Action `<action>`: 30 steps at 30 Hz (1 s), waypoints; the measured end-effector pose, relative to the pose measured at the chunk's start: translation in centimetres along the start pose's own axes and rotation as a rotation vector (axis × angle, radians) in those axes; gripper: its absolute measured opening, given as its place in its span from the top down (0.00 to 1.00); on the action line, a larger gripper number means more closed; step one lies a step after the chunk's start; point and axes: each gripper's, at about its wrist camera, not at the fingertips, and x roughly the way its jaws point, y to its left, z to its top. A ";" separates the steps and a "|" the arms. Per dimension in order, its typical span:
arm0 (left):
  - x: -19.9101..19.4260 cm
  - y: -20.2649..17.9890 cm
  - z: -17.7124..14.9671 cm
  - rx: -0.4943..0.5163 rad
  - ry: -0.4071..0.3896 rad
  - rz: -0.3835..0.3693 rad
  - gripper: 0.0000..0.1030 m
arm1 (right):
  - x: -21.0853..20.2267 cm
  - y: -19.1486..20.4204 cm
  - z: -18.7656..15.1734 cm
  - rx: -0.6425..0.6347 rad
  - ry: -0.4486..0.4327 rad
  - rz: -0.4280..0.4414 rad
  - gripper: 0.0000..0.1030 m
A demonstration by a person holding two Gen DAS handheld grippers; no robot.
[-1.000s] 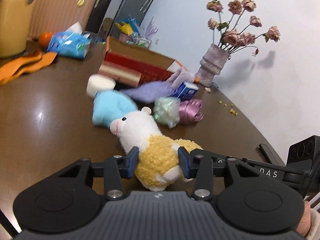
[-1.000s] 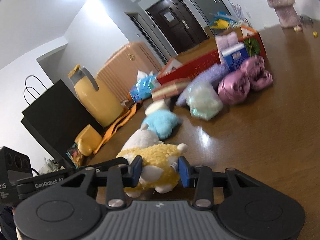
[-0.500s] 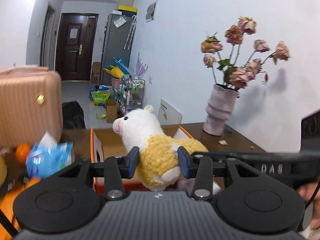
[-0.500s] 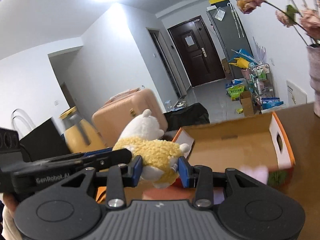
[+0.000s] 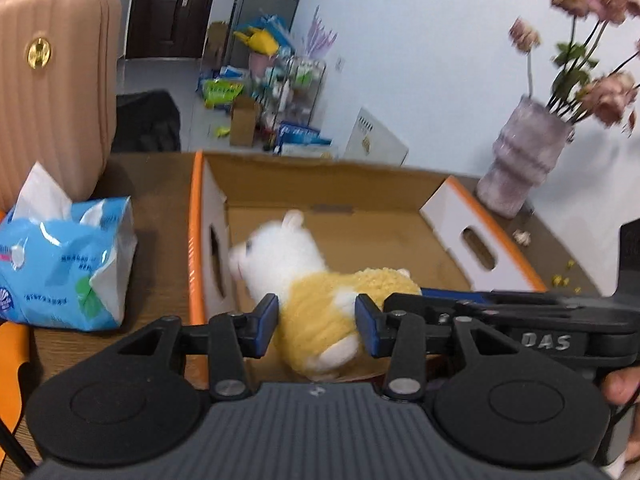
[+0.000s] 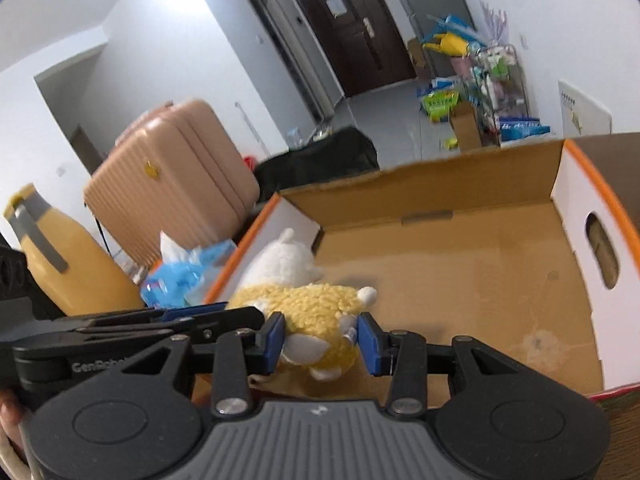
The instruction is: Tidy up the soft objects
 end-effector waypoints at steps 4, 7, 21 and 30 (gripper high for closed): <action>-0.2 0.4 -0.3 0.047 -0.002 0.061 0.37 | 0.0 0.9 -0.3 -0.069 0.007 0.003 0.61; -1.8 0.2 0.0 0.066 -0.033 0.088 0.36 | -0.7 1.5 0.0 -0.102 -0.001 -0.017 0.61; -14.5 -3.5 -3.1 0.112 -0.375 0.439 0.00 | -16.9 2.1 -0.7 -0.222 -0.306 -0.301 0.04; -19.7 -6.8 -9.3 0.133 -0.525 0.450 0.00 | -22.8 2.0 -7.3 -0.240 -0.520 -0.403 0.00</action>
